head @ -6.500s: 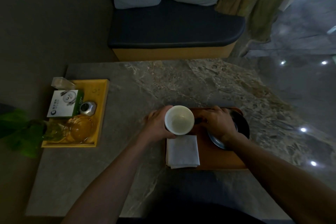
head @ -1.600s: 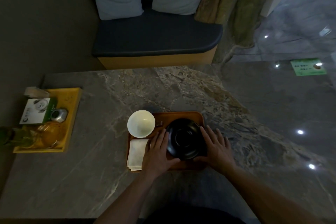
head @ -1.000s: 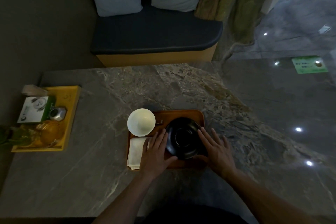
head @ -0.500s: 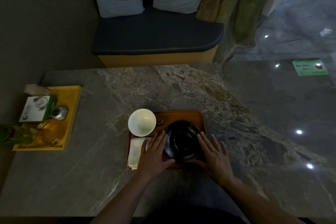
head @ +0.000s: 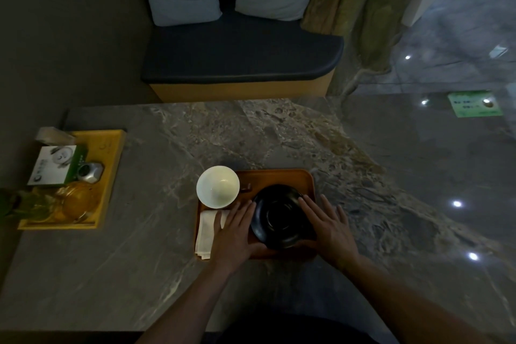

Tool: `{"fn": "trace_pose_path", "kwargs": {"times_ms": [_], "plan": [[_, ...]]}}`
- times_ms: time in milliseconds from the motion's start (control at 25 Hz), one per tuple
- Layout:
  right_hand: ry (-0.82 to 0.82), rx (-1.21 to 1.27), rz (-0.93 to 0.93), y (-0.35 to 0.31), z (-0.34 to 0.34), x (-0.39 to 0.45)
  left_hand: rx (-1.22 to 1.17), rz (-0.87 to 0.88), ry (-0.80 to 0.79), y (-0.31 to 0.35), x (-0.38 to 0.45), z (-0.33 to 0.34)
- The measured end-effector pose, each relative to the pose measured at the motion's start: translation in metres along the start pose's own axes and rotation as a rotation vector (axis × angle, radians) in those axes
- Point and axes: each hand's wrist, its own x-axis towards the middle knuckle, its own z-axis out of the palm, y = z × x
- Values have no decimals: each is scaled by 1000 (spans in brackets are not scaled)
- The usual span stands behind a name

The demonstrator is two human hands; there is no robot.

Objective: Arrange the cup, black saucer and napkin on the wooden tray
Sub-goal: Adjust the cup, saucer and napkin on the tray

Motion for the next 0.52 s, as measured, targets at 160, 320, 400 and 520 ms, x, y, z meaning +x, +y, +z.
{"fn": "trace_pose_path", "kwargs": {"times_ms": [160,320,400,520], "plan": [[9,11,27,-5,2,-4,-20,26,11,-2,3,-2],[0,11,43,-8,-1,-6,-14,41,3,-4,3,-1],[3,6,50,-10,-2,-6,-6,37,-4,-5,4,-1],[14,6,61,-12,-2,-7,-1,33,-22,-5,7,-2]]}}
